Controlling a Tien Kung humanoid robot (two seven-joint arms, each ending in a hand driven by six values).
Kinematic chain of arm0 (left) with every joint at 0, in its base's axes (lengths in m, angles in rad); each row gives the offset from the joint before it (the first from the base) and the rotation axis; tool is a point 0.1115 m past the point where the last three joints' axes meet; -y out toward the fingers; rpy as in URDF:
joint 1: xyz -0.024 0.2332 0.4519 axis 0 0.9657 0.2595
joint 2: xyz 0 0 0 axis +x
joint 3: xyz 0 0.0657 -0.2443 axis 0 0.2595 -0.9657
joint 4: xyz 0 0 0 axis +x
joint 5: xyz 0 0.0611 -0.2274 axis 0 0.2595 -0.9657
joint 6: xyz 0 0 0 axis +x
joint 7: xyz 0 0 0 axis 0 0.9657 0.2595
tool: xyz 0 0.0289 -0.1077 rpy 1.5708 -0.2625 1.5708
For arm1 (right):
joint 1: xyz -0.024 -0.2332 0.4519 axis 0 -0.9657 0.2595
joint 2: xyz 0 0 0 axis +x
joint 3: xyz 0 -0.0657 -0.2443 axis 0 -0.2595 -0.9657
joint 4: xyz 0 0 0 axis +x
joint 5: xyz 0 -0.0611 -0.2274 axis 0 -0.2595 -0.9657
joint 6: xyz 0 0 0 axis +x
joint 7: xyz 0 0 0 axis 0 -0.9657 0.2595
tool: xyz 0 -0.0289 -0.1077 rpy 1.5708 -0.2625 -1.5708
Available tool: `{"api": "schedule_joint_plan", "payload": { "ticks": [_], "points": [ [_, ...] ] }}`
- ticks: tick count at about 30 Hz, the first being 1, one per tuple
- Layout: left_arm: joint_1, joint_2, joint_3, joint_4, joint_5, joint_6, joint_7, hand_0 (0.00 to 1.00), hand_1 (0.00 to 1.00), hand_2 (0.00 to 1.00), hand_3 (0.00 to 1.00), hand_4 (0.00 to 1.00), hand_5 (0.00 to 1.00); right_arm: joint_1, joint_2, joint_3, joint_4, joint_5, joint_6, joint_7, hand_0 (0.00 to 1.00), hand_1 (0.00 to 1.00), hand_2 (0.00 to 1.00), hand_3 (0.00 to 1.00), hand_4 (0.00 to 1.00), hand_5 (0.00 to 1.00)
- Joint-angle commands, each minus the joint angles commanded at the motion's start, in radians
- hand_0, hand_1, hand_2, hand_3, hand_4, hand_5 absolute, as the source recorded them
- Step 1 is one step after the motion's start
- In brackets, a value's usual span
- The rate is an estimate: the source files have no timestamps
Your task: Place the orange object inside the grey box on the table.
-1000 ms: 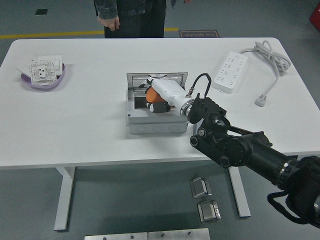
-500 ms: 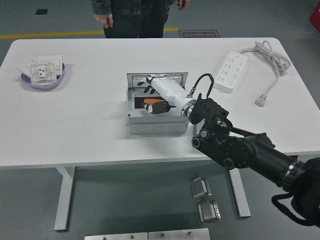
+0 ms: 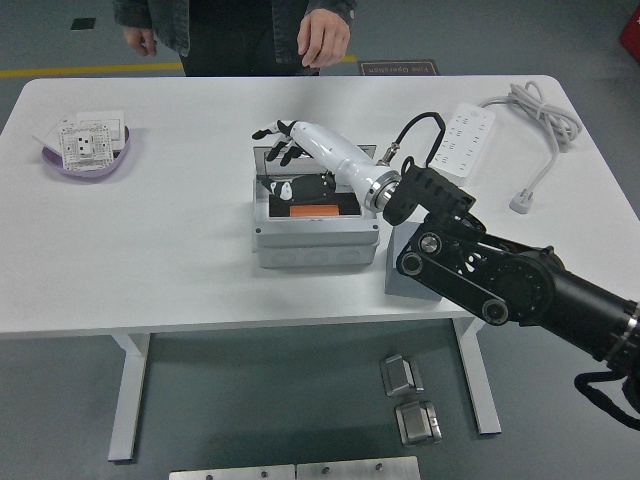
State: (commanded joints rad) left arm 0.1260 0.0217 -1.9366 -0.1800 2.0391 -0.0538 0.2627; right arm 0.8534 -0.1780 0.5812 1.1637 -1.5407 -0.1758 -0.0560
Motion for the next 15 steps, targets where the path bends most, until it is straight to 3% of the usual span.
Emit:
{"api": "schedule_joint_plan", "payload": {
  "ticks": [8, 15],
  "points": [
    [-0.006, 0.005, 0.011, 0.0, -0.007, -0.001, 0.002, 0.626, 0.552, 0.531, 0.582, 0.423, 0.114, 0.058, 0.013, 0.058, -0.135, 0.038, 0.003, 0.041, 0.622, 0.525, 0.612, 0.766, 0.687, 0.185],
    [-0.009, 0.005, 0.021, 0.0, -0.015, -0.001, 0.002, 0.626, 0.548, 0.53, 0.58, 0.412, 0.108, 0.053, 0.024, 0.064, -0.261, 0.08, -0.009, 0.072, 0.613, 0.519, 0.607, 0.737, 0.685, 0.181]
  ]
}}
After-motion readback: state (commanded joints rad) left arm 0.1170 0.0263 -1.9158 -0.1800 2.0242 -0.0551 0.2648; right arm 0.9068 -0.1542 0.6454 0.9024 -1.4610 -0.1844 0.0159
